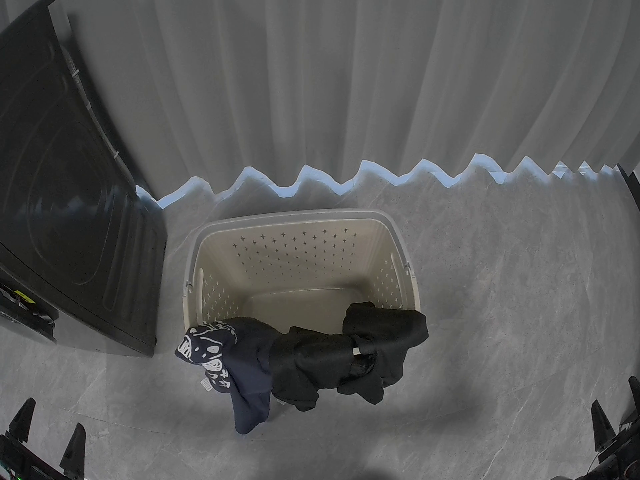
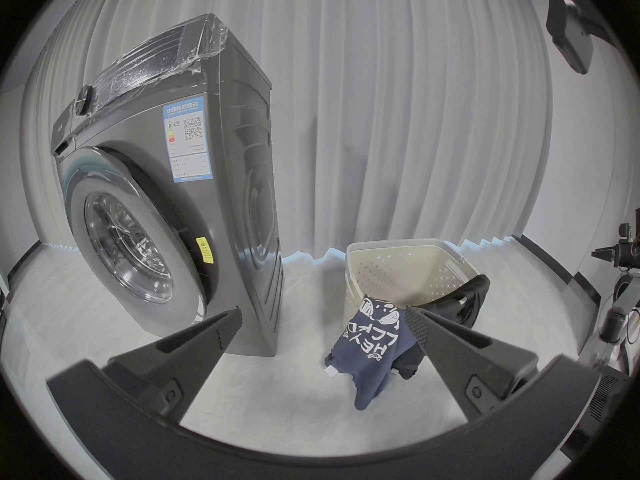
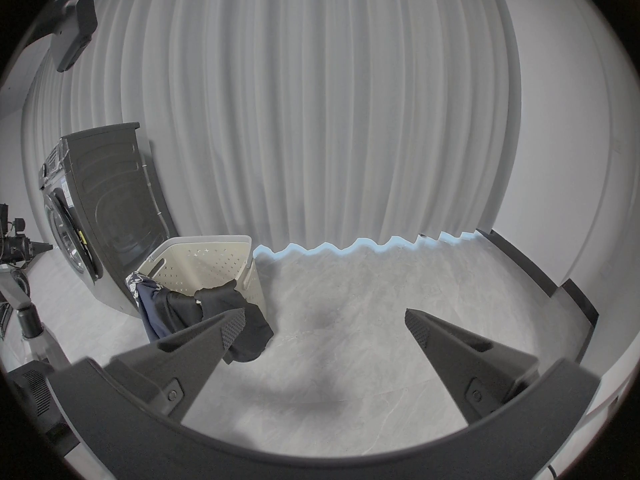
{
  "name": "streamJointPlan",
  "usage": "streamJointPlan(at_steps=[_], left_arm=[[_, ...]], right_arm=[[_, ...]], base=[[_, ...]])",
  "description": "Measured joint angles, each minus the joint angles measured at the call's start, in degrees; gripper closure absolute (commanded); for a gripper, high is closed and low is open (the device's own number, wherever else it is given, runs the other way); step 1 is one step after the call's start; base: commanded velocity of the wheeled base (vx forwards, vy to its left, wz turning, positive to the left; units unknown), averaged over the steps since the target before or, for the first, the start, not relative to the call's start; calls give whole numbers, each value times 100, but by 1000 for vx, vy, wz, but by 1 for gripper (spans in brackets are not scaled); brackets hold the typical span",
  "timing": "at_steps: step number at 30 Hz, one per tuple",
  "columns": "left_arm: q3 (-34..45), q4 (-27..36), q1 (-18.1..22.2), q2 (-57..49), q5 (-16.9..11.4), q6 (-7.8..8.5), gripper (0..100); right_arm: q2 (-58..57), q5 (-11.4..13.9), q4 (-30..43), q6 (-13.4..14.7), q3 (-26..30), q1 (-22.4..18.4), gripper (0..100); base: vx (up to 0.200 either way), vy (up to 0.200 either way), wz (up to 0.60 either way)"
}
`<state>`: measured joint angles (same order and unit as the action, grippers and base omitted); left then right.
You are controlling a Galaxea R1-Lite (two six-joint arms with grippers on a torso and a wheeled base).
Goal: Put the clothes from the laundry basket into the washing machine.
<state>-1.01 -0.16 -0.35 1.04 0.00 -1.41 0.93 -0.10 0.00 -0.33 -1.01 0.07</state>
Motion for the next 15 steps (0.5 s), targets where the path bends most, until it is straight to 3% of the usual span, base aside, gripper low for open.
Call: streamJointPlan(at_steps=[15], left_arm=[[0,0,2,0,0,-33,0]], right_arm=[[0,0,0,0,0,0,0]], base=[[0,200,0]])
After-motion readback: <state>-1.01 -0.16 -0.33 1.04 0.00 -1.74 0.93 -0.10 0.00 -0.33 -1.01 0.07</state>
